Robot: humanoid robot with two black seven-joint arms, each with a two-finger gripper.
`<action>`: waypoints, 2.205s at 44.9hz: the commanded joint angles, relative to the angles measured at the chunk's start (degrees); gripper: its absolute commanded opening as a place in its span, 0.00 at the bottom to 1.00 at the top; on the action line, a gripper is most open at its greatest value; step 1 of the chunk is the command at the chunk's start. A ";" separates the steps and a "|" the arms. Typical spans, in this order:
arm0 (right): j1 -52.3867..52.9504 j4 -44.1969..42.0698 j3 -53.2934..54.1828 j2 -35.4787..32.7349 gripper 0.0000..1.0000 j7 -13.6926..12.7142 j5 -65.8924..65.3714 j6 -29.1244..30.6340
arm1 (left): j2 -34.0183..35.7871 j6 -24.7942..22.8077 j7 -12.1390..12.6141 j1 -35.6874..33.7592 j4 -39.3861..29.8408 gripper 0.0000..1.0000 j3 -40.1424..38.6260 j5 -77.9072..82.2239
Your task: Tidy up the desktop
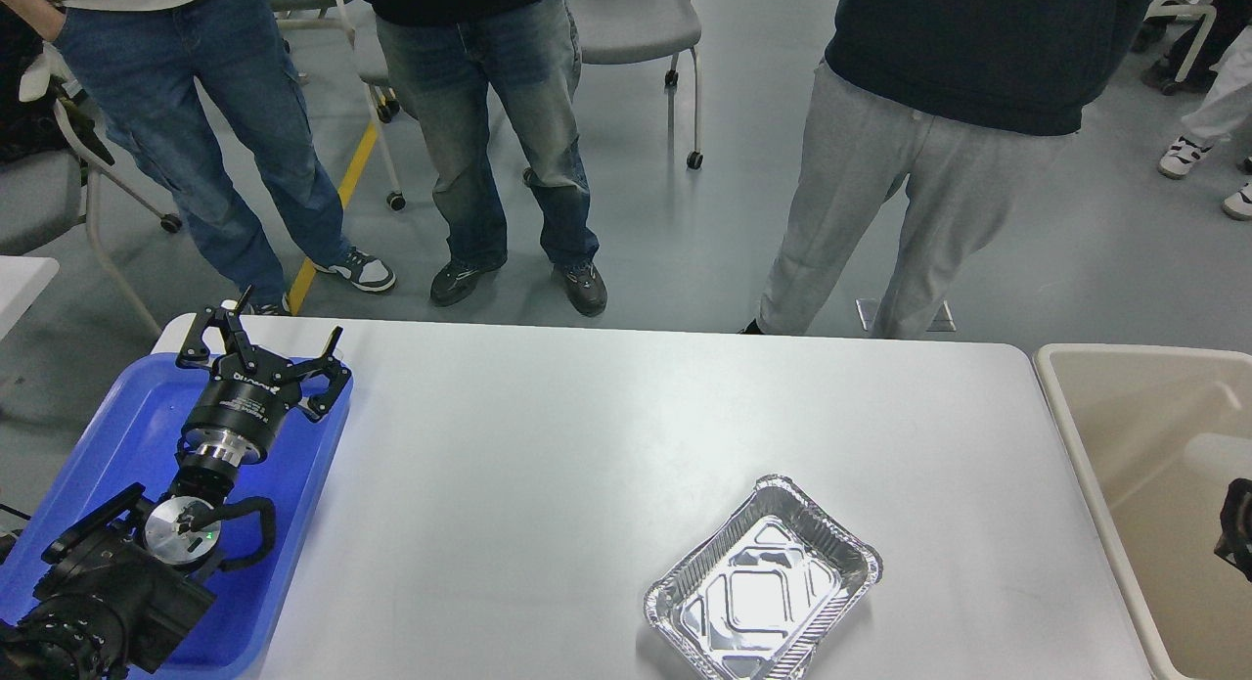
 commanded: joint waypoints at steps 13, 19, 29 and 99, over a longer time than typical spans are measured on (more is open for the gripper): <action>0.30 0.49 -0.59 -0.22 1.00 0.04 -0.18 0.12 | -0.07 0.00 0.00 0.00 0.00 1.00 0.00 -0.01; 3.89 1.46 -0.42 -0.13 1.00 0.04 -1.23 0.20 | 0.02 0.00 0.00 0.00 0.00 1.00 0.00 0.08; 11.54 9.01 0.38 -0.83 1.00 0.04 -1.76 0.20 | 0.02 0.00 0.00 0.00 0.00 1.00 0.00 0.08; -1.28 40.22 20.15 15.69 1.00 8.39 -5.19 43.36 | 0.02 0.00 0.00 0.00 0.00 1.00 0.00 0.08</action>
